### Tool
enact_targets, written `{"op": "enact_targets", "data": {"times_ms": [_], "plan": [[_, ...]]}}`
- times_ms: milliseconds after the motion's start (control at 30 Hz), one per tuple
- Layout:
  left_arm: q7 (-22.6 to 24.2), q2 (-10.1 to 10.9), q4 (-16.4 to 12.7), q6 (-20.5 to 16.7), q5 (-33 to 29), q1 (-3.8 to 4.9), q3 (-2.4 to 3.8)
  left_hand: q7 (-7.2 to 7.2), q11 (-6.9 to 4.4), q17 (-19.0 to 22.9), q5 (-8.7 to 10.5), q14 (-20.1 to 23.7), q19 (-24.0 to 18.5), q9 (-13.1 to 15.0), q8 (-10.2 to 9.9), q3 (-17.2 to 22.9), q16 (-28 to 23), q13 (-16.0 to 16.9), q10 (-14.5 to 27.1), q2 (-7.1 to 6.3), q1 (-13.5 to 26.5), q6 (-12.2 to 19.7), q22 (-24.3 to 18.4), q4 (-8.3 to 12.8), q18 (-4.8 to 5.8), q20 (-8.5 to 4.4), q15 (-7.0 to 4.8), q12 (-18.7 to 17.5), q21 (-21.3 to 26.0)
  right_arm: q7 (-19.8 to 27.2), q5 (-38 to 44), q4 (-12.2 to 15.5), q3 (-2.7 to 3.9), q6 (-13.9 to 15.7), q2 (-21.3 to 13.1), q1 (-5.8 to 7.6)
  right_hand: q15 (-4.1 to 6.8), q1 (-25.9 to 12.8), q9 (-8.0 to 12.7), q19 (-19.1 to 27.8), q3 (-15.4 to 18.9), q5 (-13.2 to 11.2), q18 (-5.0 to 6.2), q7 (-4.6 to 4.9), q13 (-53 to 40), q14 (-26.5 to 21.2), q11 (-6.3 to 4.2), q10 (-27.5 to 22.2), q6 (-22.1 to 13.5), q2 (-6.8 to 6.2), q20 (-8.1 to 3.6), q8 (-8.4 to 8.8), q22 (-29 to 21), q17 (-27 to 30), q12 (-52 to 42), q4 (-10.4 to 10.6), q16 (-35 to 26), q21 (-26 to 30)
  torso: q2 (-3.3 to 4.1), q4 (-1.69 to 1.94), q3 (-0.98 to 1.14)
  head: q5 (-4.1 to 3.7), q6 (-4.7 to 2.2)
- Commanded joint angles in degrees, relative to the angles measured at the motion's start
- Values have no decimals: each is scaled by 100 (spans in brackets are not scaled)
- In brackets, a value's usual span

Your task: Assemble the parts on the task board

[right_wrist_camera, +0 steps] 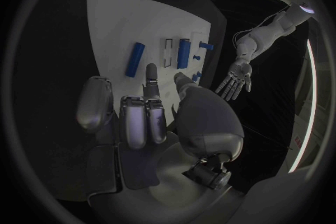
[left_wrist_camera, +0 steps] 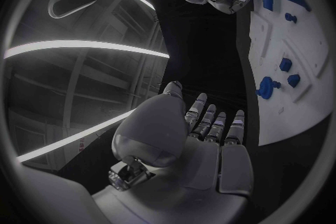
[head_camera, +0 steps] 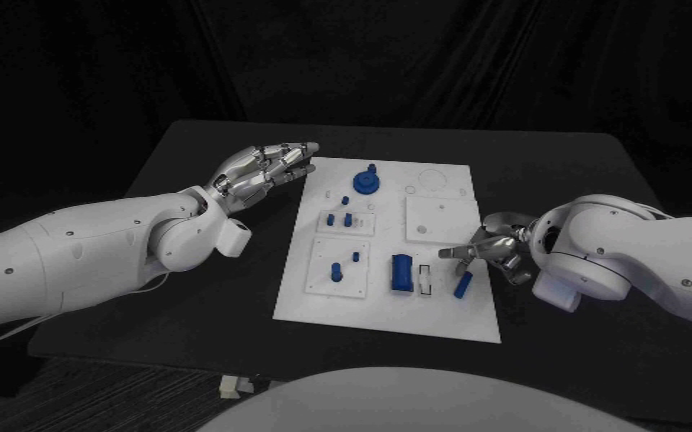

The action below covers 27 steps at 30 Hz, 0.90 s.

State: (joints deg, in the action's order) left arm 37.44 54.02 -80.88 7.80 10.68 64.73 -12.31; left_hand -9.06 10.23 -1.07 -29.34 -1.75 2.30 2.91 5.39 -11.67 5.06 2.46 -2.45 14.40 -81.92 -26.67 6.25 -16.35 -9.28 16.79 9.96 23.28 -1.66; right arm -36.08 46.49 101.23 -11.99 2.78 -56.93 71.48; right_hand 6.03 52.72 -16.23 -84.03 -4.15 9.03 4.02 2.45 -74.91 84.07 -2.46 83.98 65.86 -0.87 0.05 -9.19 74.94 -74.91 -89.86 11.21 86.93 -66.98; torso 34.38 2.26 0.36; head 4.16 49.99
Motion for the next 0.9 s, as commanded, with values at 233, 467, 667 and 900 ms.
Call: {"op": "enact_targets", "data": {"times_ms": [233, 467, 667, 900], "plan": [[40, 0, -12, 42, -10, -8, 5, -212, 23, -8, -24, 4, 42, 11, 38, 32, 35, 8, -36, -3, -44, -49, 6, -4, -21, 2, 34, 40, -31, -64, 165, 249, 7, -333, -202, 386, -289, 184, 1025, -402, 173, -46, -105, 396, -1509, 458, 307, 602, -3190, 12, 232, 631, 1066, -682, -14, -180, -16, -550, -4, -1, 0, 3, 1], [40, -3, -12, 38, -10, -8, 5, -212, 23, -8, -24, 4, 42, 11, 38, 32, 35, 8, -36, -3, -44, -49, 6, -4, -21, 2, 34, 40, -31, -64, 267, 288, 6, -184, -273, 451, -139, 389, 921, -412, 272, -228, -112, 249, -1509, 443, 169, 602, -2072, -75, 126, 10, 1106, -581, -14, -271, -43, -650, 2, 0, -1, 3, 1], [31, -8, -5, 42, -10, -8, 5, -216, 29, -9, -23, 3, 44, 13, 47, 32, 42, 12, -49, -5, -45, -69, 8, -6, -19, 1, 32, 75, -32, -97, 393, 250, 6, -182, -342, 458, -195, 593, 507, -433, 208, 508, -134, 115, -1509, 448, 182, 602, -542, 66, 189, -719, 1140, -607, -14, -419, -16, -794, 1, 4, -3, 6, 1], [22, -26, -3, 66, -10, -8, 5, -242, 44, -11, -24, 0, 45, 19, 69, 33, 52, 16, -75, -5, -47, -119, 8, -10, -17, 1, 39, 110, -33, -121, 440, 159, 5, -197, -232, 301, -49, 534, 338, -418, 199, 654, -115, -79, -1509, 429, 10, 602, 23, 169, 86, -810, 1124, -507, -14, -403, -47, -734, -2, -7, 2, -14, 1]]}}
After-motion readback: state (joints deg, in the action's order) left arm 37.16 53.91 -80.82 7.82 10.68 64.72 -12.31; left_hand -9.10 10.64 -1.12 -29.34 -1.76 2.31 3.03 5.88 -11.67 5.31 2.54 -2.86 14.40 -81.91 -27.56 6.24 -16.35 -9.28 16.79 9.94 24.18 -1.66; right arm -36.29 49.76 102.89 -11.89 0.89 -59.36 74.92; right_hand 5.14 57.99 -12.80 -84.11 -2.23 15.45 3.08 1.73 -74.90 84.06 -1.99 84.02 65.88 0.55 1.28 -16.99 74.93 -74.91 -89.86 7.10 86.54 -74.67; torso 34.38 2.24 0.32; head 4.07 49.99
